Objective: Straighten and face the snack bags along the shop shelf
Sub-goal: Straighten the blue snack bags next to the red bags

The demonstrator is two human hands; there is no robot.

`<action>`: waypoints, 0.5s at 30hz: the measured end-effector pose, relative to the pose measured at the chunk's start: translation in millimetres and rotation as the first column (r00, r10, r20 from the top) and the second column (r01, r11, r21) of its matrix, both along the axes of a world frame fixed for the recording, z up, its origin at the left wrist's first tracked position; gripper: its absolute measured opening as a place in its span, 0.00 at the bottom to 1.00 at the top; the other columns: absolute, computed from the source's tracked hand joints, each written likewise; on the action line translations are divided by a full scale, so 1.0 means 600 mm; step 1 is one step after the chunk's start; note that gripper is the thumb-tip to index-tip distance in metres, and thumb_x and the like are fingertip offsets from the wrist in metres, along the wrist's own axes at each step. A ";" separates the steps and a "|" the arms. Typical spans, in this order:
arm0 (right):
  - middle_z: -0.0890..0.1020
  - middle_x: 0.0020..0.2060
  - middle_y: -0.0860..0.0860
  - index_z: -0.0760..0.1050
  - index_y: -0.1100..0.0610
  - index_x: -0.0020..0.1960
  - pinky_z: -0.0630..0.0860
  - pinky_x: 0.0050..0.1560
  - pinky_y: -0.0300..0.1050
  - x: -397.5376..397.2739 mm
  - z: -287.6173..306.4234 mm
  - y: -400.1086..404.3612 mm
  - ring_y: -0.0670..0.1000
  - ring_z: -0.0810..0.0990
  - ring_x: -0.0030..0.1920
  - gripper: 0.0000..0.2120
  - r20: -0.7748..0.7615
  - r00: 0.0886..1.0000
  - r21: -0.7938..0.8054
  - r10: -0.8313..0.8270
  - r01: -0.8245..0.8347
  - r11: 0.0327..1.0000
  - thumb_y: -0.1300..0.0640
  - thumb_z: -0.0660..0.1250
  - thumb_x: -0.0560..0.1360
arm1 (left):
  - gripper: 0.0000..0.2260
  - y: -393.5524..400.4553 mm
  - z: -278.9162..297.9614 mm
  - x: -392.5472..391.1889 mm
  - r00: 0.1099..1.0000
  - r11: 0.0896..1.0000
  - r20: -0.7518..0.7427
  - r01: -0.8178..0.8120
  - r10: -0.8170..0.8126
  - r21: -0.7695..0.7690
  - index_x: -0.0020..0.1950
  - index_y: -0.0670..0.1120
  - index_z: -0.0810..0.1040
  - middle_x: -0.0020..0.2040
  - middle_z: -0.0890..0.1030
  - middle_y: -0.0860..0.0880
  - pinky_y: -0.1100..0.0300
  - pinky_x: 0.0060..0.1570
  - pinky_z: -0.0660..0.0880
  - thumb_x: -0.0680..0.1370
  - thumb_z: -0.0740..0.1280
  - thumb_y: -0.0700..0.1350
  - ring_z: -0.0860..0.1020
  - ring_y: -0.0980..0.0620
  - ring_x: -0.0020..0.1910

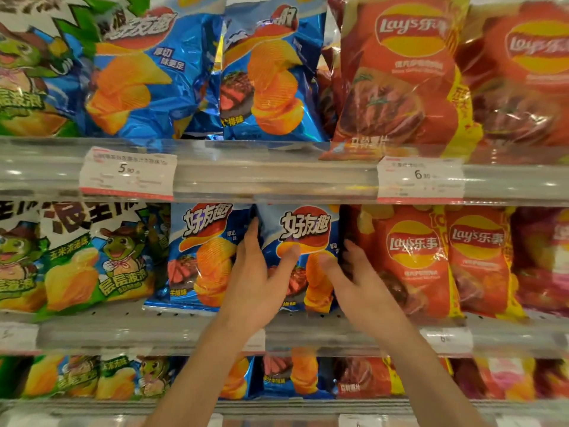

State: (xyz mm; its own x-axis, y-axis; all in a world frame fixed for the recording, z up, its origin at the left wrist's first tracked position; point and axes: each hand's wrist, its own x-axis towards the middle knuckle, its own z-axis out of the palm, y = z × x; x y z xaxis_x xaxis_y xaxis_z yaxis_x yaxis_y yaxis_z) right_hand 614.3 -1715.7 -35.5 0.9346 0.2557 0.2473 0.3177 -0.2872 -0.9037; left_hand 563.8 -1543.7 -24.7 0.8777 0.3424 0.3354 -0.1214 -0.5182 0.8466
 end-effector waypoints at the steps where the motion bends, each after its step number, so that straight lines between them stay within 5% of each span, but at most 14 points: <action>1: 0.72 0.53 0.28 0.63 0.45 0.72 0.64 0.50 0.17 0.010 0.004 0.012 0.21 0.71 0.49 0.25 -0.024 1.000 0.021 0.008 -0.007 1.000 0.39 0.63 0.79 | 0.44 -0.001 0.002 0.009 1.000 1.000 -0.020 0.006 -0.006 -0.015 0.82 0.56 0.47 0.80 0.61 0.53 0.51 0.71 0.67 0.73 0.62 0.71 0.66 0.48 0.75; 3: 0.72 0.50 0.26 0.65 0.41 0.64 0.64 0.43 0.16 0.025 0.009 0.028 0.20 0.72 0.49 0.16 -0.073 0.997 0.076 -0.002 0.008 0.997 0.39 0.63 0.79 | 0.46 -0.002 0.006 0.025 1.000 0.997 -0.022 0.010 -0.011 -0.075 0.82 0.55 0.46 0.80 0.61 0.54 0.55 0.72 0.64 0.72 0.62 0.72 0.64 0.50 0.77; 6: 0.81 0.54 0.32 0.73 0.43 0.65 0.71 0.48 0.25 0.036 0.010 0.037 0.32 0.78 0.57 0.21 -0.059 0.997 0.145 -0.049 0.058 0.988 0.36 0.66 0.76 | 0.35 -0.004 0.003 0.041 1.000 0.984 0.003 -0.011 0.012 -0.177 0.78 0.57 0.59 0.74 0.70 0.57 0.61 0.67 0.66 0.75 0.65 0.68 0.69 0.53 0.73; 8: 0.83 0.45 0.32 0.74 0.41 0.57 0.71 0.39 0.22 0.045 0.013 0.041 0.26 0.77 0.46 0.17 -0.057 0.996 0.171 -0.072 0.081 0.982 0.33 0.67 0.74 | 0.20 0.002 -0.002 0.050 1.000 0.963 0.017 0.000 0.005 -0.271 0.65 0.66 0.68 0.64 0.77 0.61 0.66 0.57 0.70 0.76 0.67 0.64 0.75 0.58 0.65; 9: 0.82 0.42 0.36 0.73 0.41 0.53 0.69 0.37 0.20 0.052 0.015 0.044 0.24 0.76 0.41 0.15 -0.062 0.995 0.175 -0.076 0.086 0.981 0.33 0.68 0.73 | 0.20 0.006 -0.001 0.054 0.999 0.951 0.028 0.025 -0.017 -0.309 0.64 0.67 0.68 0.61 0.77 0.63 0.69 0.52 0.70 0.75 0.67 0.66 0.76 0.60 0.62; 12: 0.80 0.49 0.41 0.72 0.45 0.59 0.74 0.54 0.31 0.069 0.020 0.054 0.34 0.79 0.51 0.23 -0.117 0.993 0.183 -0.012 0.033 0.982 0.31 0.67 0.73 | 0.37 0.008 0.009 0.061 0.998 0.929 0.033 0.063 -0.055 -0.364 0.73 0.58 0.65 0.57 0.77 0.63 0.68 0.47 0.71 0.69 0.64 0.74 0.77 0.63 0.56; 14: 0.80 0.57 0.44 0.68 0.46 0.68 0.76 0.63 0.46 0.073 0.019 0.060 0.45 0.80 0.59 0.30 -0.187 0.982 0.197 0.016 0.022 0.980 0.32 0.67 0.73 | 0.36 0.008 0.014 0.068 0.998 0.935 0.023 0.055 -0.051 -0.351 0.75 0.55 0.65 0.55 0.78 0.62 0.65 0.49 0.74 0.72 0.64 0.72 0.78 0.61 0.54; 15: 0.81 0.58 0.44 0.68 0.47 0.68 0.77 0.62 0.46 0.072 0.017 0.061 0.46 0.81 0.59 0.29 -0.194 0.981 0.219 0.009 0.034 0.975 0.33 0.67 0.74 | 0.34 0.009 0.012 0.071 0.999 0.937 0.021 0.052 -0.047 -0.345 0.74 0.55 0.65 0.55 0.78 0.61 0.62 0.51 0.75 0.74 0.63 0.70 0.79 0.60 0.54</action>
State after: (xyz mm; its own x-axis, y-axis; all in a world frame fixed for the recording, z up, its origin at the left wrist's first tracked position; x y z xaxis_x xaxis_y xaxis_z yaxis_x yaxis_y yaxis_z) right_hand 657.4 -1679.2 -25.5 0.9729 0.2030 0.1112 0.1291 -0.0772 -0.9886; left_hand 606.4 -1538.2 -17.3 0.8929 0.3953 0.2153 -0.1512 -0.1872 0.9706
